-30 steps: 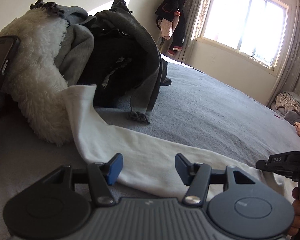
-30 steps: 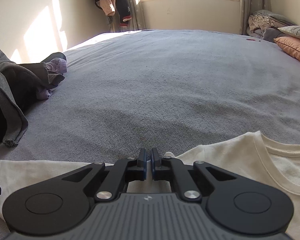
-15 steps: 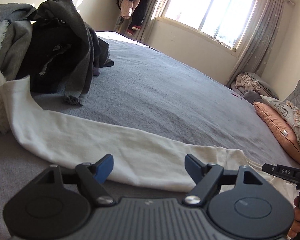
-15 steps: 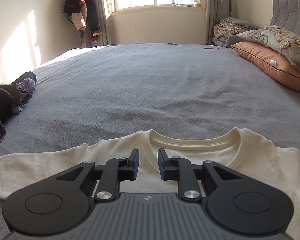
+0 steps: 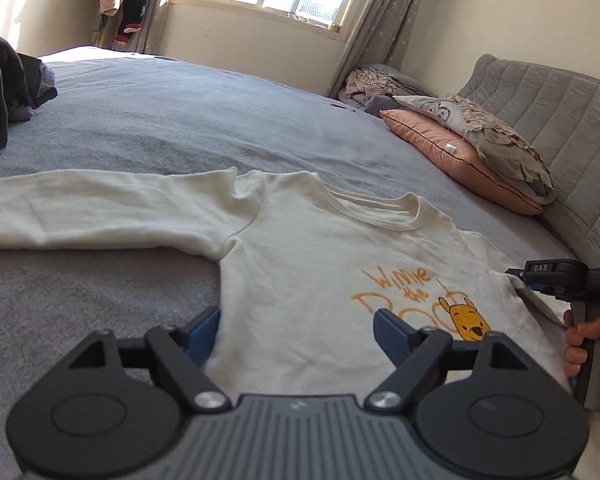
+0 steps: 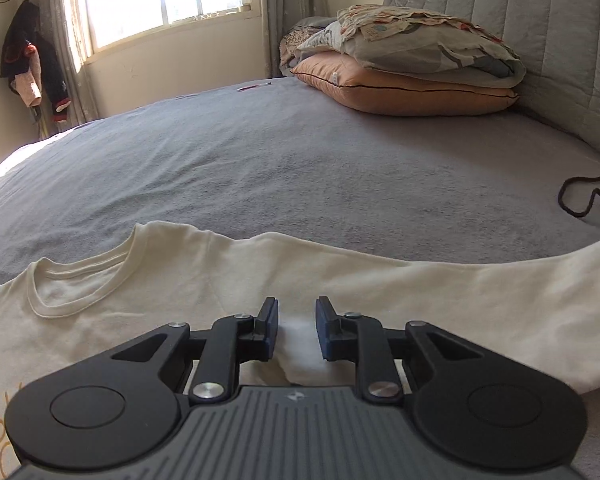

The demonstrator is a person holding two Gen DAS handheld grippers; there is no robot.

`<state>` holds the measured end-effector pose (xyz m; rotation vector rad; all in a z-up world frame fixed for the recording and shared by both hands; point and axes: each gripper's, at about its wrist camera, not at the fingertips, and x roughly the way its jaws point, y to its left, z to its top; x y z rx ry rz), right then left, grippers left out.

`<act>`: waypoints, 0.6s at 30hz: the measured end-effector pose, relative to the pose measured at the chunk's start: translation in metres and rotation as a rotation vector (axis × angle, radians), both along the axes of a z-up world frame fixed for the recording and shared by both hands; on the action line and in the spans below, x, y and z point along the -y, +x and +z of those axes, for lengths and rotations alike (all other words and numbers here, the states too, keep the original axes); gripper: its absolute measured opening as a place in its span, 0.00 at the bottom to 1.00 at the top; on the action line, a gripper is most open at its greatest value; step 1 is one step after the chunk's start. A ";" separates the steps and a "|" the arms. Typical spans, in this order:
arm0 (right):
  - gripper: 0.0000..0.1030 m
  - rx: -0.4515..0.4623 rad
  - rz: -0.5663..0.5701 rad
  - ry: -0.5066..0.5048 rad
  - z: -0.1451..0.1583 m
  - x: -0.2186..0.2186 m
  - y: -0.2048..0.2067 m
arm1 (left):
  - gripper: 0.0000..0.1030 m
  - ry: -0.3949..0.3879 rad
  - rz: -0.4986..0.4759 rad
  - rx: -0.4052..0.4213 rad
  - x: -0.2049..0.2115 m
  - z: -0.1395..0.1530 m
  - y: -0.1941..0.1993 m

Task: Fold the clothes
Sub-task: 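Release the shoulder and grasp the other sleeve cuff with the right gripper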

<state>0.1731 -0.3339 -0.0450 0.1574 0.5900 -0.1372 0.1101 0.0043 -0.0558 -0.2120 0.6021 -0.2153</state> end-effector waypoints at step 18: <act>0.26 0.016 -0.269 0.031 -0.011 0.113 -0.064 | 0.87 0.010 -0.082 -0.007 0.006 0.008 -0.014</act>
